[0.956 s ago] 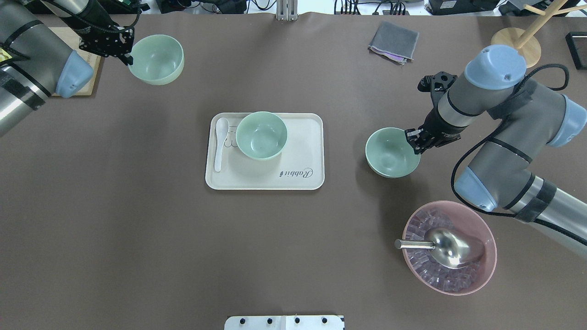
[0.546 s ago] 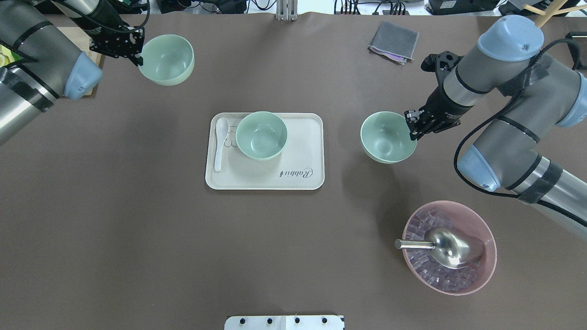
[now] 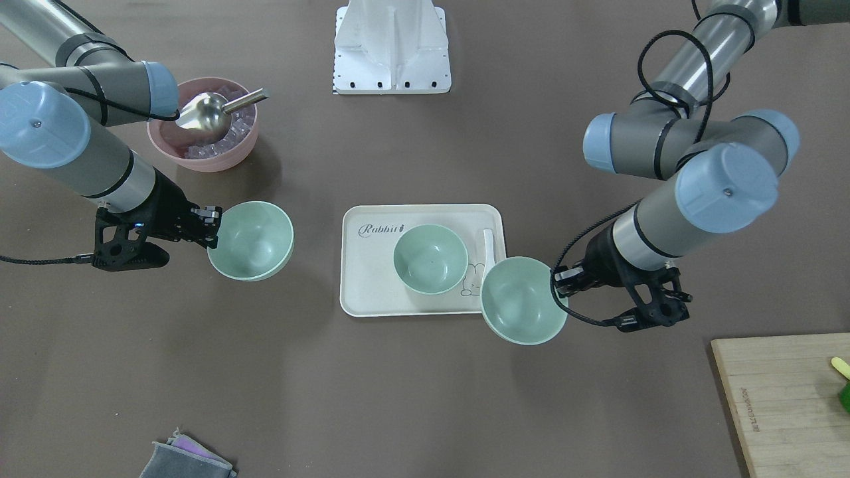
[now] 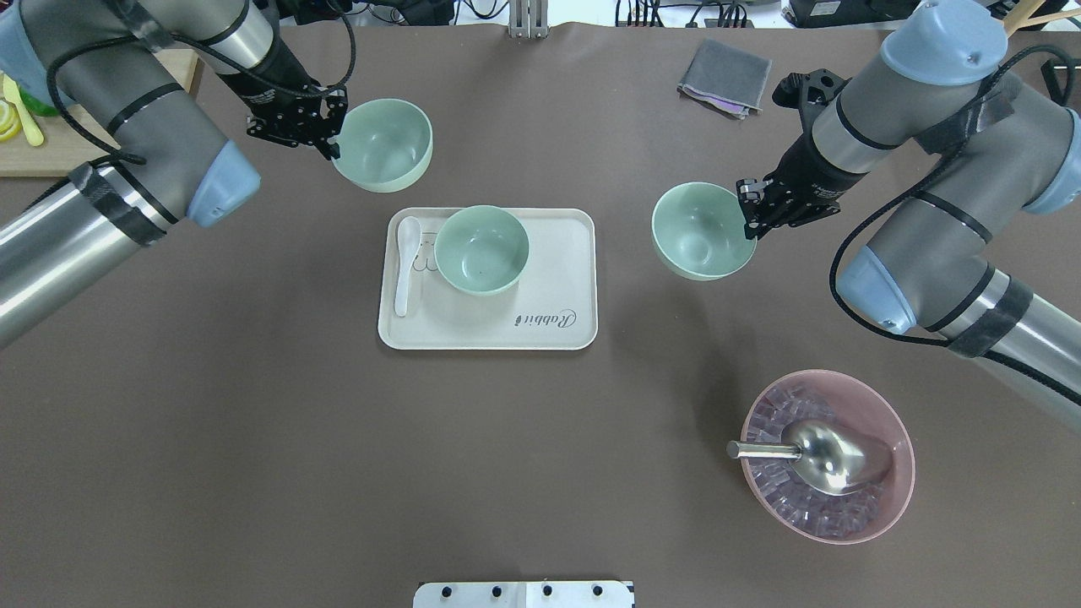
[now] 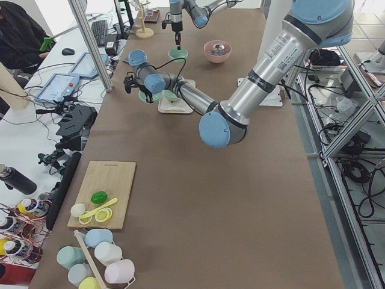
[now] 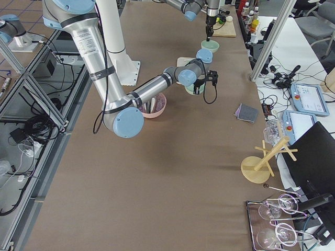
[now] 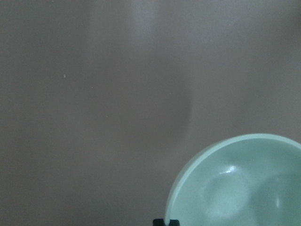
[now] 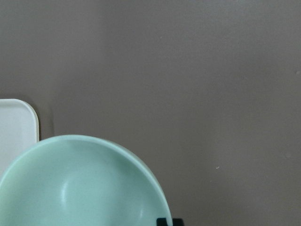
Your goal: Stack green bowls together
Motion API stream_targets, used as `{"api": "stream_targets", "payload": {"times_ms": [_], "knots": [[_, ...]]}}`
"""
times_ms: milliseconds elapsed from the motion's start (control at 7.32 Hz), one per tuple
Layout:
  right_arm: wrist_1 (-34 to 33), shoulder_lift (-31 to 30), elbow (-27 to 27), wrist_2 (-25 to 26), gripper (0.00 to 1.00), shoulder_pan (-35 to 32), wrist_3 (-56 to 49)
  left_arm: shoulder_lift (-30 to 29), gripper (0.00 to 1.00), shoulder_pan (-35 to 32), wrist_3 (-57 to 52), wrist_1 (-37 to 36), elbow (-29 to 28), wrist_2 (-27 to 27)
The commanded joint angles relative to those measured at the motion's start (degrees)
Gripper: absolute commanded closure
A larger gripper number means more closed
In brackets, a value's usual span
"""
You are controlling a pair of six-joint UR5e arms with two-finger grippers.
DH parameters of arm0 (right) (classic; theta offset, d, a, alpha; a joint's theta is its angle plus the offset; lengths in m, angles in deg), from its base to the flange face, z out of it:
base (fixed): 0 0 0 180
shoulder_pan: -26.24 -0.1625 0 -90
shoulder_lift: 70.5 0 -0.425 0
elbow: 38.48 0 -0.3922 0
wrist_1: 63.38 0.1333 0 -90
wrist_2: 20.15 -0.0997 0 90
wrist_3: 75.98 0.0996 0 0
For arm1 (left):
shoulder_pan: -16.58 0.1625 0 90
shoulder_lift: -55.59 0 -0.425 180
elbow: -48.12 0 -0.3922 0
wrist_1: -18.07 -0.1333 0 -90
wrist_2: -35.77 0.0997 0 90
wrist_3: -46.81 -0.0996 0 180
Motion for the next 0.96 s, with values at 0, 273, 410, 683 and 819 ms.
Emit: {"api": "stream_targets", "payload": {"times_ms": [0, 273, 410, 683, 819], "knots": [[-0.04, 0.16, -0.25, 0.18, 1.00, -0.79, 0.17, -7.27, 1.00, 2.95, 2.97, -10.35, 0.18, 0.41], [-0.04, 0.68, -0.33, 0.18, 1.00, -0.88, 0.34, -7.66, 1.00, 6.54, 3.40, -11.20, 0.62, 4.07], [-0.04, 0.86, -0.33, 0.18, 1.00, -0.88, 0.60, -6.97, 1.00, 8.66, 3.32, -10.77, 0.62, 6.10], [-0.04, 0.95, -0.33, 0.18, 1.00, -0.79, 0.78, -6.96, 1.00, 9.82, 3.67, -10.76, 0.71, 6.47], [-0.04, 0.95, -0.42, 0.18, 1.00, -0.79, 0.78, -6.96, 1.00, 9.91, 4.28, -10.76, 0.79, 6.47]]}}
